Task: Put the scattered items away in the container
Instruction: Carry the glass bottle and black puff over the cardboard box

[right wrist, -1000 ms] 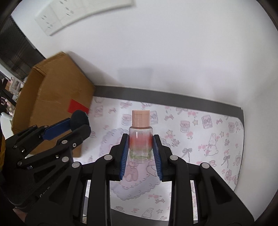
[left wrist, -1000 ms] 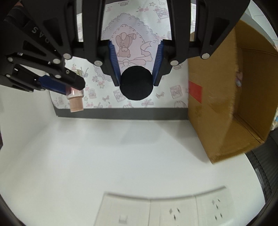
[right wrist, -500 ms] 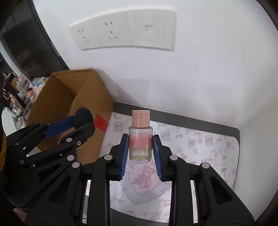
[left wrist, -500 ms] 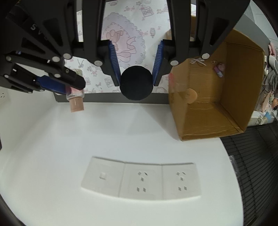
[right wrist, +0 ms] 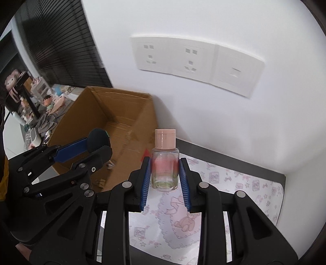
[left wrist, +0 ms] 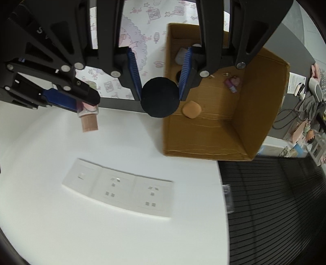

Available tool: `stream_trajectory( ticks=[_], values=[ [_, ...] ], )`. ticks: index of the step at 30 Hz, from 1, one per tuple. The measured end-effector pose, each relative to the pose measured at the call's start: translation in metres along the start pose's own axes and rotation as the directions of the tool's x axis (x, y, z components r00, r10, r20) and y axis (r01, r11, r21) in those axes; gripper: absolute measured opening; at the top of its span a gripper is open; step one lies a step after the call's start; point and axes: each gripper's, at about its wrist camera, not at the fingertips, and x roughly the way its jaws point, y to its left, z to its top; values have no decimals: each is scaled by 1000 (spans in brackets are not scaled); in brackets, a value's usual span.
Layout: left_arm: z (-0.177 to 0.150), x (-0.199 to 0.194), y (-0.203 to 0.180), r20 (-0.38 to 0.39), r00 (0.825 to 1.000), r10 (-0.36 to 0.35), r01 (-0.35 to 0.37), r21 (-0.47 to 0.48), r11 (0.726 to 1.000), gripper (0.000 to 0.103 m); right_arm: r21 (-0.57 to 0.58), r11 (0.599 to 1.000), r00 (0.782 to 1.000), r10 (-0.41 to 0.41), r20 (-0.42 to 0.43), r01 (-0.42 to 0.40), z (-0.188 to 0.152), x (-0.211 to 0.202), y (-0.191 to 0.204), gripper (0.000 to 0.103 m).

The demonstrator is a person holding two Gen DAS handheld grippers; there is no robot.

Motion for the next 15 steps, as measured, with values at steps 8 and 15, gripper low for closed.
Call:
stream_trajectory(
  ticks=[8,15],
  values=[
    [4,-11,47,5,999,48,-47,-43,998,35,-51,998,999,41,2,-41,15,11,46,29],
    [-4,-4,88,-18,998,66,-68,-85,994,35,-94,993,997,69,-25,-71,26,29,85,29]
  ],
)
